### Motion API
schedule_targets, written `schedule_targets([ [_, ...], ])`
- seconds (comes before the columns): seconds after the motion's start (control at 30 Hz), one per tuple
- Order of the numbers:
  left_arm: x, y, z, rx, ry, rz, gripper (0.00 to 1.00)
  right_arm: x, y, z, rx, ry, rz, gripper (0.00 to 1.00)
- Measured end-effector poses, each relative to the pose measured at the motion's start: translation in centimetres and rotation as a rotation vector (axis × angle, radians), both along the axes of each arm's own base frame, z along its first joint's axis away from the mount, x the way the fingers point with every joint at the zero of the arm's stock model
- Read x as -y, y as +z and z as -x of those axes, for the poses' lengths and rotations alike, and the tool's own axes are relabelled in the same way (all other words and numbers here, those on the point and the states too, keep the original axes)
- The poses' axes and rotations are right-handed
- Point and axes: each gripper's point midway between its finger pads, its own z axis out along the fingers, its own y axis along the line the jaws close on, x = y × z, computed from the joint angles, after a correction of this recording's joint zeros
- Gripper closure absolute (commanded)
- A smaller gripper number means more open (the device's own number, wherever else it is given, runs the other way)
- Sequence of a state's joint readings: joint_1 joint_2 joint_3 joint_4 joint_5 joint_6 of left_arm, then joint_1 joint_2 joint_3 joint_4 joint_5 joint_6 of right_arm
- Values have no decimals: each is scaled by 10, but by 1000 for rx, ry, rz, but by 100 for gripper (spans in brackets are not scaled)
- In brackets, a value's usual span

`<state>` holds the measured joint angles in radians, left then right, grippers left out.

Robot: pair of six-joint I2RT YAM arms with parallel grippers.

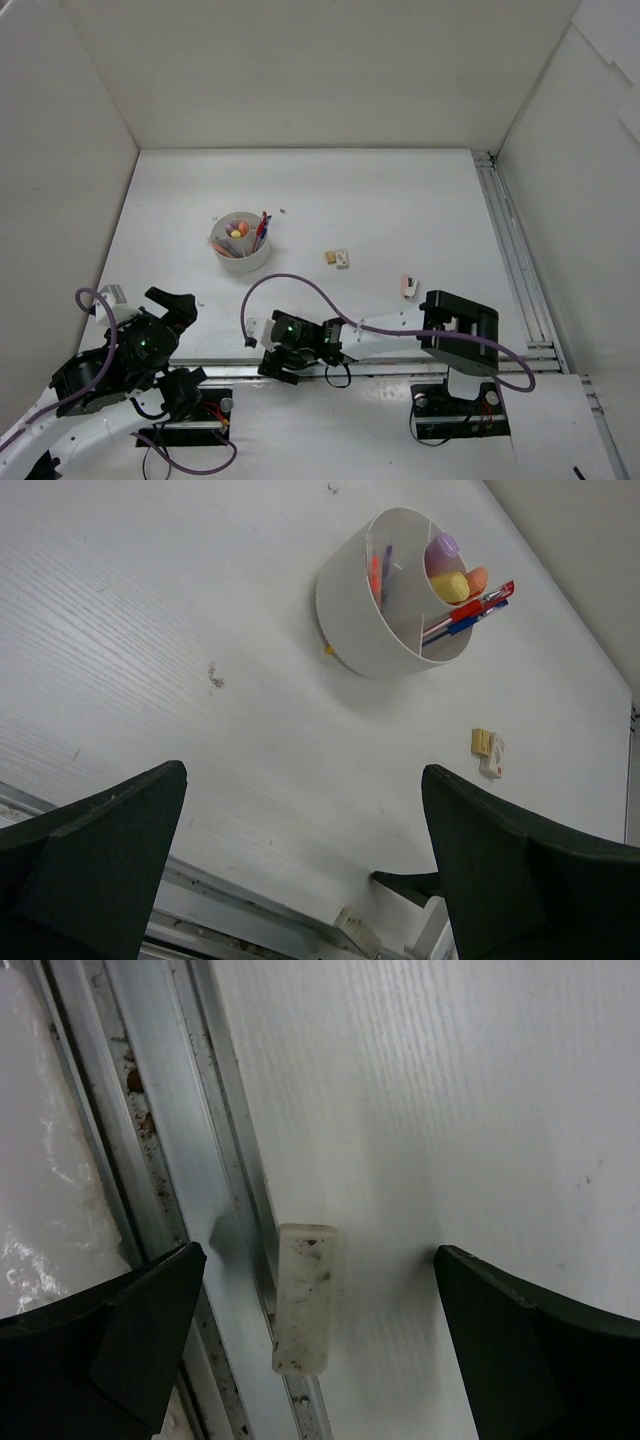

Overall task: Sort the stationery into containers
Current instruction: Pick up the stationery from the corner of the board, then place the stationery in the storage box.

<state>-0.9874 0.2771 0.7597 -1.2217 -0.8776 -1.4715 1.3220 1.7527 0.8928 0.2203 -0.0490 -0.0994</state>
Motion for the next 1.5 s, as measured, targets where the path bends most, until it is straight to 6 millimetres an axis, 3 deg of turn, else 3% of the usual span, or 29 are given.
schedule_targets([
  [0.13,0,-4,2,-6,-7,7,0,2,-1,-11,45,-47,9,9],
  [0.23,0,-6,2,-10,-9,4,0,4,-2,-14,55,-69,18,43],
  [0.27,0,-6,2,-11,-9,4,0,5,-2,-15,59,-72,18,70],
  [0.33,0,-6,2,-10,-9,5,0,0,4,-7,39,-53,-7,89],
  [0.43,1,-6,1,-14,-8,-2,0,-3,14,-1,54,-39,-30,98],
  [0.57,3,-8,0,-28,-8,-25,0,-1,34,-9,87,-61,-69,100],
  [0.73,4,-9,-1,-39,-7,-43,0,-10,84,-32,152,-96,-213,100],
  [0.83,4,-9,-1,-35,-3,-44,0,-10,119,-75,209,-168,-308,100],
  [1.03,5,-5,-3,-18,0,-31,0,-5,206,-197,337,-350,-491,100],
  [1.13,3,-4,-4,-9,9,-34,0,-16,247,-247,375,-364,-592,100],
  [1.2,2,-2,-5,-1,16,-37,0,-26,263,-274,390,-354,-640,100],
  [1.33,3,2,-10,13,29,-63,0,-53,263,-312,375,-300,-685,100],
  [1.5,6,14,-17,15,39,-114,0,-92,227,-340,294,-214,-707,98],
])
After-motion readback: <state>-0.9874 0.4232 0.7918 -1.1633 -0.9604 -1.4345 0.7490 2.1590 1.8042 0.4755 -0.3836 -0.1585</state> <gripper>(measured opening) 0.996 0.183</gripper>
